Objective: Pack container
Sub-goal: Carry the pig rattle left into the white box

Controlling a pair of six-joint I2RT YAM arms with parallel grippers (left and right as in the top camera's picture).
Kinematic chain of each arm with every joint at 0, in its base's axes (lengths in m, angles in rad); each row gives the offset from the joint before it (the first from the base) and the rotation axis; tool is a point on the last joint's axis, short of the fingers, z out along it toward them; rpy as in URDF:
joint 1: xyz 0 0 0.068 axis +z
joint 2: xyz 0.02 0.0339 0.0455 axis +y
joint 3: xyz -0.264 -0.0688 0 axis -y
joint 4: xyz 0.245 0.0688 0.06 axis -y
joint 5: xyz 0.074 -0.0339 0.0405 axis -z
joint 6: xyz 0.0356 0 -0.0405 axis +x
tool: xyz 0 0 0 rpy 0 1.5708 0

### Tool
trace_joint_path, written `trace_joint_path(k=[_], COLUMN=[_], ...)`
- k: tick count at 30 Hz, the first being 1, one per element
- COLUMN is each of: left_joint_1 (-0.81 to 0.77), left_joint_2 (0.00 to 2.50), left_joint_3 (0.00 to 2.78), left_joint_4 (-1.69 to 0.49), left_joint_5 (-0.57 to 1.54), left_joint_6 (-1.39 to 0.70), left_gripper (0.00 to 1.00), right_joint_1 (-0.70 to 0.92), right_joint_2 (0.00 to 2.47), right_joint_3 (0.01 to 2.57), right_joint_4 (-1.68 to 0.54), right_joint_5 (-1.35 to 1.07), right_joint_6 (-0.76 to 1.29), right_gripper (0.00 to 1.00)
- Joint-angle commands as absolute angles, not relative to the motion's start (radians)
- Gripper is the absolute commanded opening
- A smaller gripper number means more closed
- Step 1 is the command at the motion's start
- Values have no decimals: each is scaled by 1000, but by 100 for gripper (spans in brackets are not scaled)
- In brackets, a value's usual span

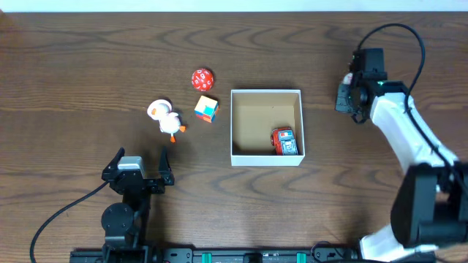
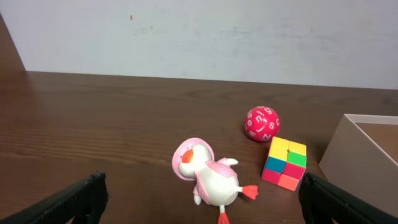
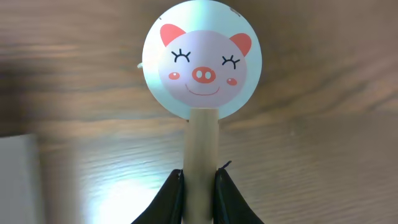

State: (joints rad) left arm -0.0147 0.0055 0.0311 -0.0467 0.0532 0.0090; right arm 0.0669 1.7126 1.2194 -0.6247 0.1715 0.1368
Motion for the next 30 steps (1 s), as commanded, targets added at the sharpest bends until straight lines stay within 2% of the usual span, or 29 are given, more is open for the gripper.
trace_joint_path(k=[1,8,13,23,30], left_joint_1=[-10,-10,-10,-10,-10], left_joint_2=[4,4,4,4,4], left_joint_3=[4,4,4,4,4], left_joint_4=[-63,-63,-63,-63,-63], left_joint_5=[53,53,53,53,53], left_joint_6=[26,26,26,26,26], left_gripper=[98,98,98,98,98], right_joint_1=[155,377,478,505,505], right_joint_2=[1570,1398,1381,1445,1533], right_joint_3=[1283,1288,1286,1247,1247], right_joint_4=[-627,-616,-651,-674,-683], right_joint_5=[168,168,168,96,70], right_joint_6=[-13,-220,-344,-554,-563], right_gripper=[1,1,2,2,3])
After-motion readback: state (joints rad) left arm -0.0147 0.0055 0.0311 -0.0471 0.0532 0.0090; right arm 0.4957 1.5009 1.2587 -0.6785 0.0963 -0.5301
